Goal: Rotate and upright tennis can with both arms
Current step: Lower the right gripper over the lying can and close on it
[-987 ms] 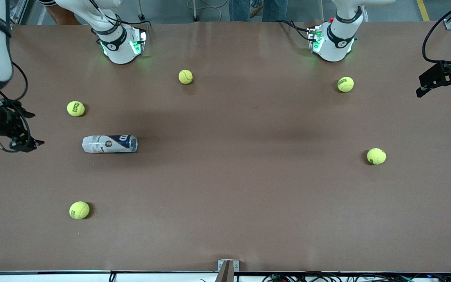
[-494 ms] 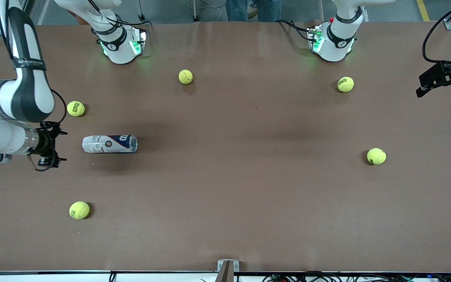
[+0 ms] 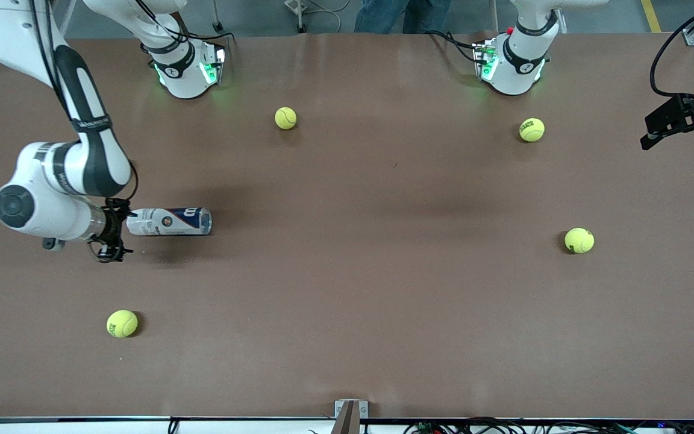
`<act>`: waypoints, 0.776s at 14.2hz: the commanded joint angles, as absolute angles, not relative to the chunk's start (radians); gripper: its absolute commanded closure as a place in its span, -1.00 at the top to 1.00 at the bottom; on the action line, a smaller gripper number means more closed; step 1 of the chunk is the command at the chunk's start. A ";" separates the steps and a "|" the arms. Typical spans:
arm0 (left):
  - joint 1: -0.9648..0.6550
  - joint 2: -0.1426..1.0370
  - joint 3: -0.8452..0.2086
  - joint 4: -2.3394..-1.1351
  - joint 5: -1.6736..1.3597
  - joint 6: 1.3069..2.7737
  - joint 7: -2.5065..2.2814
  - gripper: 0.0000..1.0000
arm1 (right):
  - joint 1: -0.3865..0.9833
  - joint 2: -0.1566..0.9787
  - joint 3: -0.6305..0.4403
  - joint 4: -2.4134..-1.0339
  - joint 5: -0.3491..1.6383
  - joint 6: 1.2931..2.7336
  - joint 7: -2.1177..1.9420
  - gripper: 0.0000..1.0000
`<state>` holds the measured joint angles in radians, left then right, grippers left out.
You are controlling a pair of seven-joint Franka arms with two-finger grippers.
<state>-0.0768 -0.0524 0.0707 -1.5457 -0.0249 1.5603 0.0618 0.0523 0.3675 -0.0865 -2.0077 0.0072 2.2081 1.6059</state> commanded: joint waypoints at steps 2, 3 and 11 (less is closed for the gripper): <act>-0.075 -0.055 0.069 -1.539 -0.025 1.562 0.060 1.00 | 0.064 0.354 -0.087 -2.086 0.023 2.263 1.646 1.00; -0.074 -0.055 0.069 -1.539 -0.025 1.562 0.060 1.00 | 0.066 0.357 -0.087 -2.091 0.023 2.270 1.647 1.00; -0.074 -0.055 0.069 -1.539 -0.025 1.562 0.060 1.00 | 0.089 0.361 -0.083 -2.141 0.046 2.287 1.641 1.00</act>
